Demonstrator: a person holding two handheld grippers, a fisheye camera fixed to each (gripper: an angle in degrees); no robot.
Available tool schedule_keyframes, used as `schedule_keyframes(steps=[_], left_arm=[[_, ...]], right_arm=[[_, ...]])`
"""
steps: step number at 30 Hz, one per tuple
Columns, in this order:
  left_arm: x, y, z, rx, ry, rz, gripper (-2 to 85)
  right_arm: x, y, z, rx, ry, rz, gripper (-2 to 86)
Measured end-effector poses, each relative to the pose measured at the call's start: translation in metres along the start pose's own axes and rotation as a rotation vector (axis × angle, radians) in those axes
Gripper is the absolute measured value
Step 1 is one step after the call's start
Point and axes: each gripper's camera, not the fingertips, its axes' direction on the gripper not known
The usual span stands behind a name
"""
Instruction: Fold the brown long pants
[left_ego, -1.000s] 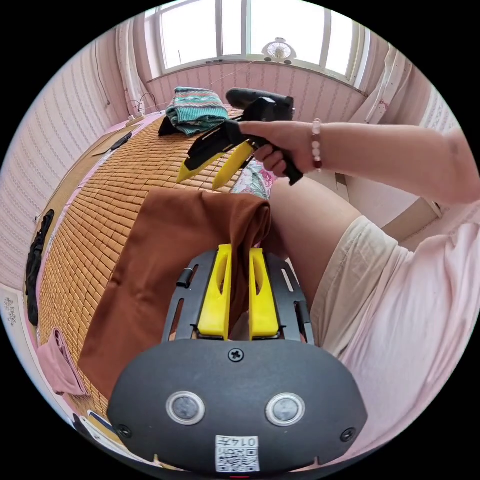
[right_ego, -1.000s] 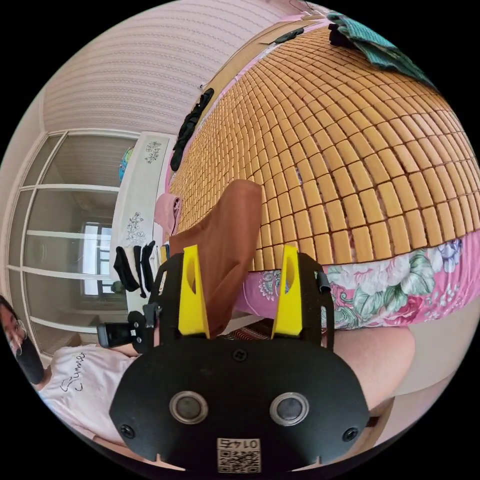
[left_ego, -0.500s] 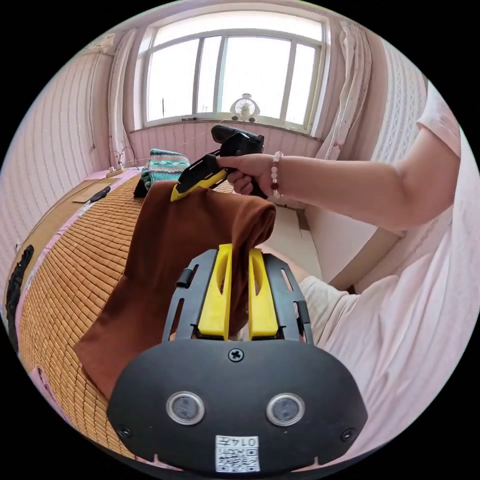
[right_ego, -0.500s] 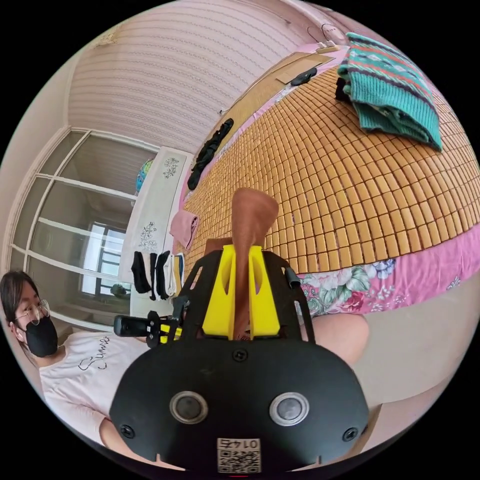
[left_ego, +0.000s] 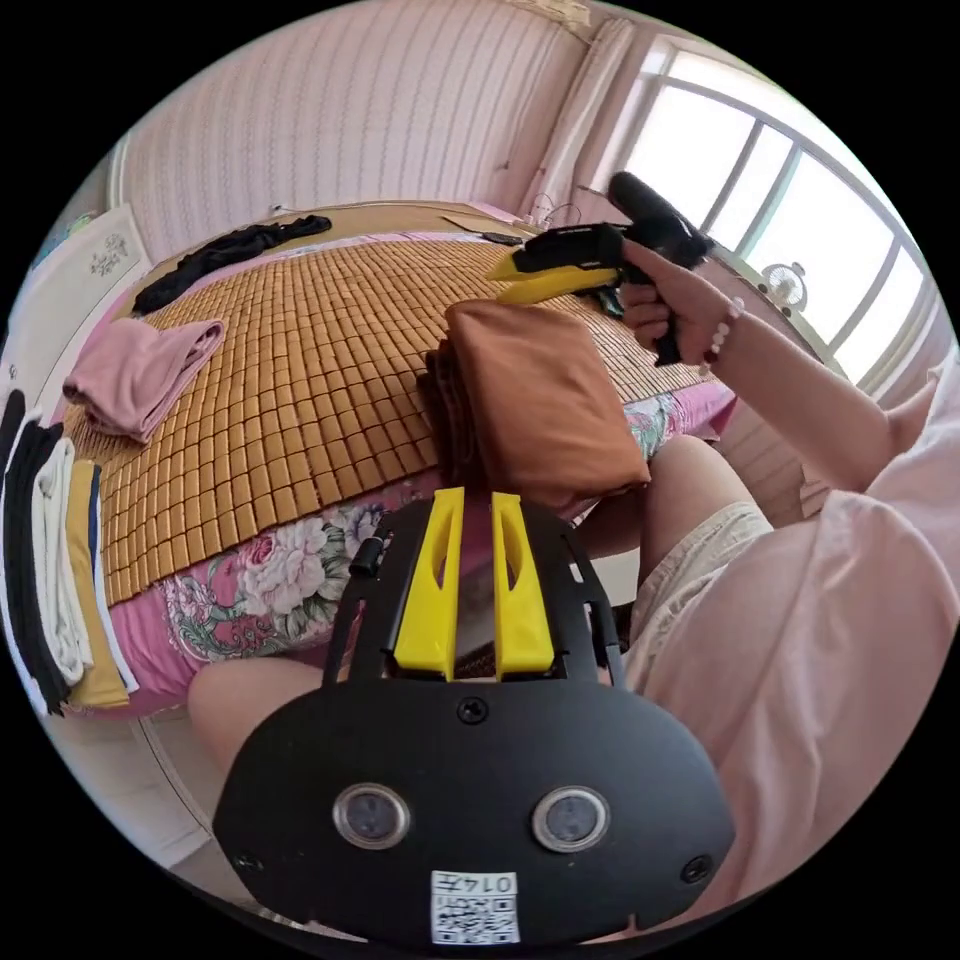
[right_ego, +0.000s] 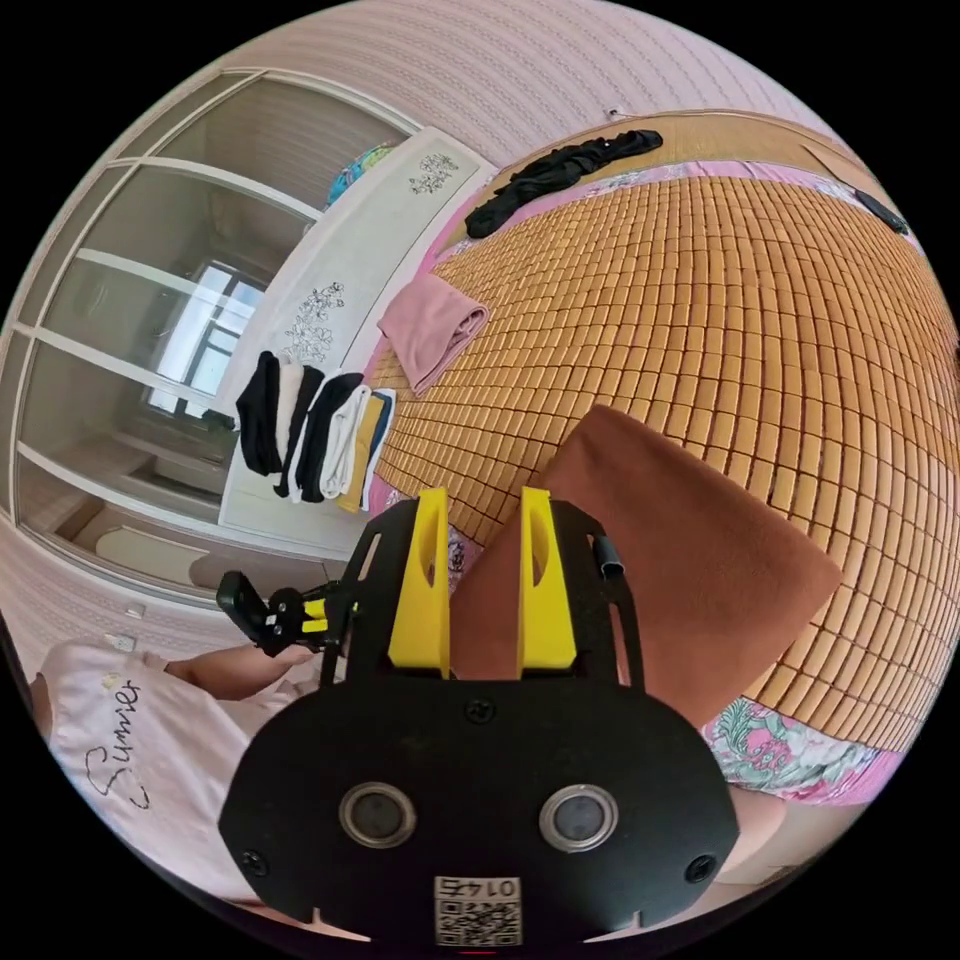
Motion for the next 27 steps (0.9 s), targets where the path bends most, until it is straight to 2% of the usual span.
schedule_keyframes(steps=[4,7,11,12,15,16,17,19,21,23,26,27], left_arm=[[0.002,-0.014,0.009,0.043,0.069,0.011,4.6],[0.015,-0.037,0.034,0.046,0.140,0.077,4.8],[0.013,-0.050,0.094,-0.134,-0.028,0.149,4.0],[0.004,-0.053,0.094,-0.134,-0.002,0.116,3.3],[-0.018,-0.063,0.072,-0.087,0.103,0.016,3.9],[-0.023,-0.064,0.066,-0.052,0.106,0.017,4.8],[-0.033,-0.066,0.058,-0.004,0.083,0.008,8.8],[-0.054,-0.073,0.061,-0.023,0.077,-0.045,14.3],[-0.083,-0.081,0.083,-0.086,0.160,-0.111,18.0],[-0.101,-0.087,0.102,-0.142,0.227,-0.157,21.2],[-0.123,-0.090,0.129,-0.256,0.315,-0.205,23.2],[-0.127,-0.091,0.131,-0.239,0.351,-0.189,23.0]], right_arm=[[0.005,0.069,-0.003,-0.090,0.137,0.046,4.4],[0.022,0.102,0.023,-0.203,0.127,0.110,1.5],[0.042,0.103,0.049,-0.206,0.102,0.170,-0.1],[0.044,0.101,0.050,-0.213,0.088,0.184,-0.1],[0.039,0.099,0.019,-0.099,0.031,0.121,1.8],[0.040,0.103,-0.004,-0.003,0.049,0.115,3.3],[0.046,0.108,-0.025,0.094,0.056,0.131,5.0],[0.062,0.113,-0.046,0.187,0.075,0.180,8.5],[0.082,0.114,-0.053,0.216,0.097,0.250,13.1],[0.110,0.113,-0.048,0.216,0.036,0.332,17.2],[0.142,0.117,-0.030,0.213,-0.079,0.463,18.1],[0.147,0.118,-0.026,0.213,-0.101,0.486,18.2]])
